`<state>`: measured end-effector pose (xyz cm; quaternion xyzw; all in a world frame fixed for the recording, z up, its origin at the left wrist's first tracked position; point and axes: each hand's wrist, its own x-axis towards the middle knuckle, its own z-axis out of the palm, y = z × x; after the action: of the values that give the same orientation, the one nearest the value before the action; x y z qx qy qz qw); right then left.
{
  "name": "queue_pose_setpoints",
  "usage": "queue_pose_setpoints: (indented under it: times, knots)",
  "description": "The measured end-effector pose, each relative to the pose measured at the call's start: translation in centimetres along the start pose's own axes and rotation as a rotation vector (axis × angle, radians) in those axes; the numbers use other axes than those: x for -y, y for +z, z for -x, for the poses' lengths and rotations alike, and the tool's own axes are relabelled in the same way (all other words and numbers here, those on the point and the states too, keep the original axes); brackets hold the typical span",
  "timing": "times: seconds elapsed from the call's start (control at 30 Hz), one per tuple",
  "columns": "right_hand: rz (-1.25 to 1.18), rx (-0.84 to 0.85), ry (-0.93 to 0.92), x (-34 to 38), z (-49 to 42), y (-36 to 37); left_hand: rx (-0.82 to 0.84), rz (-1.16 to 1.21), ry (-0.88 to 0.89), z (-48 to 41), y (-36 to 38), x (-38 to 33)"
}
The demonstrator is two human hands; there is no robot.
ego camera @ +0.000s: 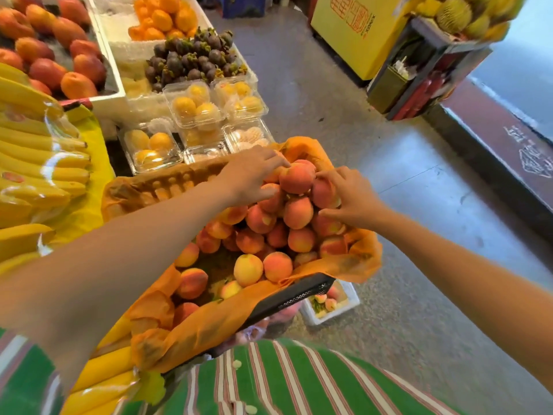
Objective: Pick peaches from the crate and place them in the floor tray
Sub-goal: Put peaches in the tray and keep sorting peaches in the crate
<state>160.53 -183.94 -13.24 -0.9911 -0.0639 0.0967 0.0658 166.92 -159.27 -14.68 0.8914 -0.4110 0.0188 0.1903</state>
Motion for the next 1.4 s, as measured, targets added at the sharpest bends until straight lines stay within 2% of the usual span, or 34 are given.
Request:
queue_pose_setpoints:
  times: [0.13, 0.27, 0.4, 0.57, 0.67, 0.73, 0.83, 0.97, 1.1, 1.23, 1.4]
  knots:
    - [0.0, -0.051, -0.073, -1.0, -0.4, 0.5, 0.041, -0.047, 0.07, -2.8, 0.9, -1.1]
    - [-0.141, -0.082, -0.12, -1.6, -0.5, 0.4, 0.079, -0.115, 0.091, -4.1, 2.1, -1.1]
    - [-0.276, -0.115, -0.108, -2.0, -0.4, 0.7, 0.042, -0.126, 0.105, -4.5, 2.3, -0.9]
    - [-0.495, -0.182, -0.04, -1.9, -0.2, 0.3, -0.002, 0.123, 0.099, -3.2, 0.8, -0.2]
    - [-0.593, -0.234, 0.009, -1.0, -0.2, -0.7, 0.012, 0.322, -0.025, -1.3, -1.2, -0.1]
    - [-0.66, -0.19, -0.018, 0.4, -0.2, -1.6, 0.031, 0.407, -0.135, 0.1, -2.5, 0.1]
    - [-0.701, -0.013, -0.108, 3.6, 0.0, -2.2, 0.148, 0.448, -0.241, 2.5, -4.2, 0.9]
    - [-0.541, 0.262, -0.267, 7.9, 1.1, -0.7, 0.475, 0.379, -0.344, 6.3, -5.0, 2.1]
    - [-0.398, 0.434, -0.321, 10.2, 1.9, 3.2, 0.728, 0.22, -0.375, 8.9, -3.1, 2.2]
    - [-0.356, 0.475, -0.292, 11.2, 1.8, 6.6, 0.883, 0.061, -0.331, 10.1, -0.7, 1.3]
    - [-0.388, 0.447, -0.279, 11.6, 1.0, 8.0, 0.94, 0.025, -0.29, 10.5, 2.1, 1.6]
